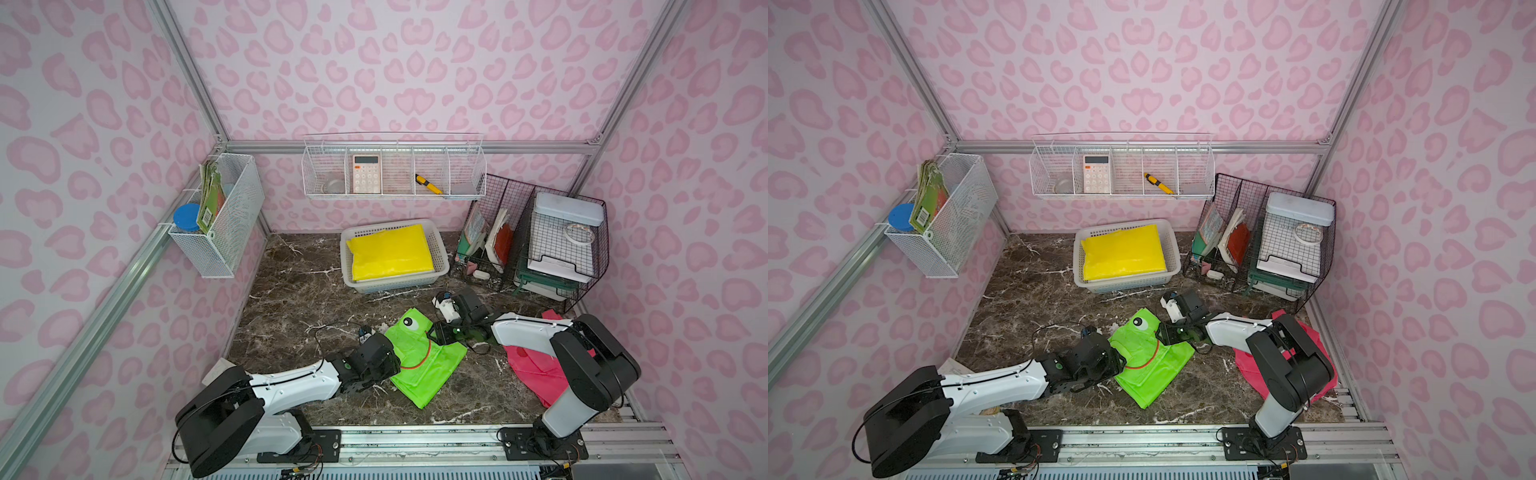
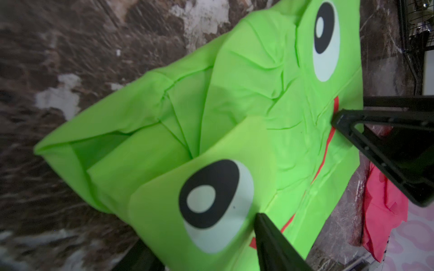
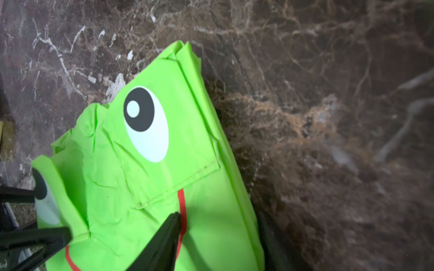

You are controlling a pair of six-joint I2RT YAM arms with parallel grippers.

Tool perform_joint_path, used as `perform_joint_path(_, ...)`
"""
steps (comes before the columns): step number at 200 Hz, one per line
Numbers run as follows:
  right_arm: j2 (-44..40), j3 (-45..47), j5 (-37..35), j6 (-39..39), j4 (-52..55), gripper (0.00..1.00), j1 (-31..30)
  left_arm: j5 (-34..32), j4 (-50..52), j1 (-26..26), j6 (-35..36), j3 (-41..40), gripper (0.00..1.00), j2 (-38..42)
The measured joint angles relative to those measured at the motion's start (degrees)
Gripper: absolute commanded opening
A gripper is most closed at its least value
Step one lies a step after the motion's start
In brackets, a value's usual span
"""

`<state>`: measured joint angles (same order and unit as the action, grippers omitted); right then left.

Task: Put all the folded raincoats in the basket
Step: Pick up the raincoat from the center of the board, then place the raincoat in the basket.

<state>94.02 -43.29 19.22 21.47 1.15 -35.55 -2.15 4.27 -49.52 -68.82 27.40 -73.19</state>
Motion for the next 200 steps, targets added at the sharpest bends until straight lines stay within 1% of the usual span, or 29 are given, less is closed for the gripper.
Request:
perform_joint_path(16, -2.3, 2.6, 1.2, 1.4, 0.2, 0.38, -0.1, -0.1, 1.6, 2.0, 0.7, 0.3, 0.59, 0.4)
perform_joint_path(29, -4.0, 4.4, 2.0, 2.8, 0.5, 0.35, -0.6, -0.1, 2.2, 3.4, 1.7, 0.8, 0.56, -0.1)
perform_joint_path(42, -5.1, 5.3, 2.3, 3.6, 1.0, 0.34, -1.6, 0.1, 2.2, 4.5, 3.1, 1.7, 0.53, -1.4)
perform_joint_path(71, -6.1, 6.1, 2.1, 5.6, 1.7, 0.33, -4.7, 0.0, 1.8, 5.7, 5.2, 3.3, 0.5, -4.1)
perform_joint_path(86, -6.5, 6.6, 2.0, 6.4, 1.5, 0.29, -5.6, 0.1, 0.9, 6.8, 6.3, 3.7, 0.43, -5.2)
perform_joint_path(114, -7.9, 7.9, 1.9, 8.4, 1.2, 0.18, -5.9, 0.7, -1.2, 8.2, 7.5, 3.1, 0.28, -5.9)
perform_joint_path(131, -9.5, 8.0, 1.9, 9.2, 1.1, 0.12, -6.0, 1.2, -0.7, 8.4, 7.9, 3.0, 0.2, -5.5)
perform_joint_path(144, -11.0, 7.8, 1.8, 10.0, 1.0, 0.07, -6.1, 1.7, 0.7, 8.4, 8.7, 3.2, 0.15, -4.3)
perform_joint_path(158, -12.6, 6.6, 1.7, 10.8, 1.6, 0.05, -6.3, 1.9, 3.6, 8.4, 9.3, 4.6, 0.1, -2.1)
perform_joint_path(177, -14.6, 3.9, 0.6, 11.3, 3.7, 0.04, -6.4, 0.2, 8.5, 8.6, 11.0, 8.5, 0.08, 1.8)
perform_joint_path(200, -16.8, -1.2, -0.7, 11.4, 5.4, 0.03, -6.3, -2.3, 14.4, 9.7, 14.3, 15.4, 0.07, 7.3)
